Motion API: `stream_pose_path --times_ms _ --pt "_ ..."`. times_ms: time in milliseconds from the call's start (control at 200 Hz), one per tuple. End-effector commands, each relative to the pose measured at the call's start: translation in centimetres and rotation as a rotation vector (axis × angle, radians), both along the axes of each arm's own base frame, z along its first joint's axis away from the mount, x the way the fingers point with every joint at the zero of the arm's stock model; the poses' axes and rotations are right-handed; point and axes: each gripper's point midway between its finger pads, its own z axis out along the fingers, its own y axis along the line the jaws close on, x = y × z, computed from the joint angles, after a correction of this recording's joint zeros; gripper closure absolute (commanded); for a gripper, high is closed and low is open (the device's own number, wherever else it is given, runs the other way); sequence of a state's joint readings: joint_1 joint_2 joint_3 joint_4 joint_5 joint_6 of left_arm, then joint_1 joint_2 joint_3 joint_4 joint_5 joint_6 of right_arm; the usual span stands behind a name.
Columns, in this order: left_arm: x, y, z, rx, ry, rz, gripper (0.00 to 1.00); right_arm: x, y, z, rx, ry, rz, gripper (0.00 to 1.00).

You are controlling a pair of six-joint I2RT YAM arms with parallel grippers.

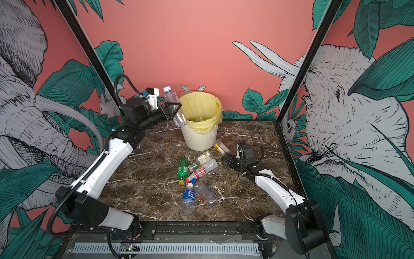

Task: Throw the plastic bottles in the bin
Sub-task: 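Raise the white-cap bottle over the bin and open the left gripper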

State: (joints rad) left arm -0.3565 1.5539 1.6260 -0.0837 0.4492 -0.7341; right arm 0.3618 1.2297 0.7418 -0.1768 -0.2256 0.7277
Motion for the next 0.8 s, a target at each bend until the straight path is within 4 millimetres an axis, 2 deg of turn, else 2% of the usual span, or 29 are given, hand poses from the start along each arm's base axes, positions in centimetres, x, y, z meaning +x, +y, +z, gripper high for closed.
stream_pose_path --times_ms 0,15,55,135,265,370,585,795 --pt "3.8 -2.8 -1.9 -0.007 0.112 -0.058 0.05 0.5 0.4 1.6 0.042 -0.038 -0.007 0.01" --pt "4.3 -3.1 -2.0 -0.007 0.12 -0.063 0.01 0.5 0.4 1.7 0.04 -0.038 -0.008 0.01" --pt "5.2 -3.3 -1.6 -0.002 0.128 -0.062 0.01 0.4 0.2 2.1 0.04 -0.045 -0.012 0.01" --pt "5.4 -3.1 1.0 -0.012 0.082 -0.061 0.01 0.1 -0.2 2.7 0.026 -0.058 -0.02 0.01" --pt "3.3 -1.7 5.4 0.008 -0.016 -0.045 0.0 -0.3 -1.0 3.0 -0.024 -0.072 -0.026 0.01" --pt "1.0 -0.4 7.1 0.053 -0.058 -0.032 0.0 -0.4 -1.3 2.8 -0.058 -0.069 -0.014 0.01" --pt "-2.6 1.1 7.6 0.114 -0.09 -0.036 0.01 -0.2 -1.2 2.6 -0.081 -0.055 0.003 0.01" --pt "-4.6 2.4 5.1 0.165 -0.068 -0.023 0.01 -0.4 -1.8 2.5 -0.119 -0.05 -0.001 0.01"
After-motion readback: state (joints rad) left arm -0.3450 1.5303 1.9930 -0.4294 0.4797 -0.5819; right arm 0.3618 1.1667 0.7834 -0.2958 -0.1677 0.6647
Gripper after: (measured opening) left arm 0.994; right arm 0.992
